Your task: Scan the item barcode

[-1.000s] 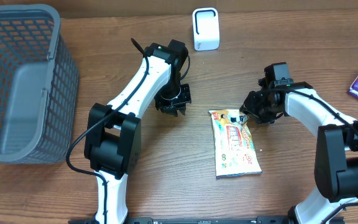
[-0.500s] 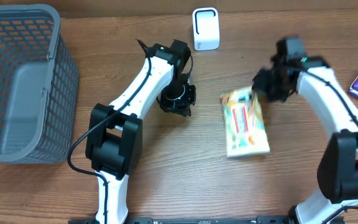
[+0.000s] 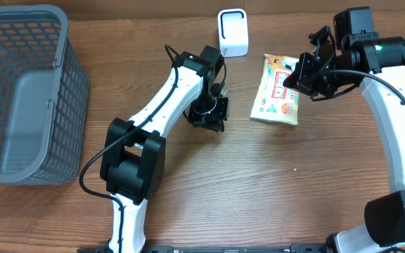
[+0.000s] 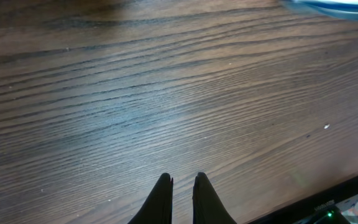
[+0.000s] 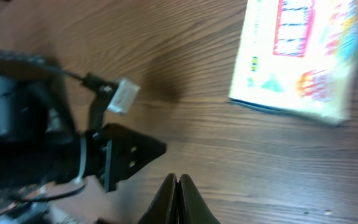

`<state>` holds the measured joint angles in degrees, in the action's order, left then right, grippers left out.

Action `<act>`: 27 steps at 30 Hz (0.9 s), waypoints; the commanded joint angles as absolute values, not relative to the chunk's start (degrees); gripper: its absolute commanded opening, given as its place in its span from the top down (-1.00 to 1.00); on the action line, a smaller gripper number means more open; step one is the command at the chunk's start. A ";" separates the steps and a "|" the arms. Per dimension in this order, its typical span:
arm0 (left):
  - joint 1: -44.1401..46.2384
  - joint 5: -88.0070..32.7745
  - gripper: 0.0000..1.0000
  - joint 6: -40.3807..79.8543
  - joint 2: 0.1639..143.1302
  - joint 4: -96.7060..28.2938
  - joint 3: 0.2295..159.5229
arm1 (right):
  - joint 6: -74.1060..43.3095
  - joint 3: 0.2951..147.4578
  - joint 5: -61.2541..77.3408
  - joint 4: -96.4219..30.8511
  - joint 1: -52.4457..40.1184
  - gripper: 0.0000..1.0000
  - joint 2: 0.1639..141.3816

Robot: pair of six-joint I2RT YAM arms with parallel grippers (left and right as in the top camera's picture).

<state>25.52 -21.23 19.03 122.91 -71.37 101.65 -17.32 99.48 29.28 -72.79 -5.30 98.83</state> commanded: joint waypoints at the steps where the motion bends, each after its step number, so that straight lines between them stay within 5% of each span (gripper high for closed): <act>1: 25.58 -20.32 0.87 17.54 123.26 -71.53 102.67 | -16.47 102.85 30.37 -72.93 -5.26 0.93 94.24; 6: 25.54 -20.36 0.80 17.56 123.26 -71.20 102.67 | -16.88 102.37 17.32 -69.19 -5.06 0.91 94.91; 19: 25.54 -20.40 0.85 18.02 123.26 -72.36 102.67 | -23.16 98.67 14.22 -43.53 -3.60 0.93 118.28; 27: 25.54 -20.38 0.80 18.02 123.26 -71.90 102.67 | -23.68 98.65 14.09 -47.33 0.62 0.93 128.07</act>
<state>25.52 -20.80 19.03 122.91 -72.36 101.65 -24.60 98.72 12.69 -46.09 -0.32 126.02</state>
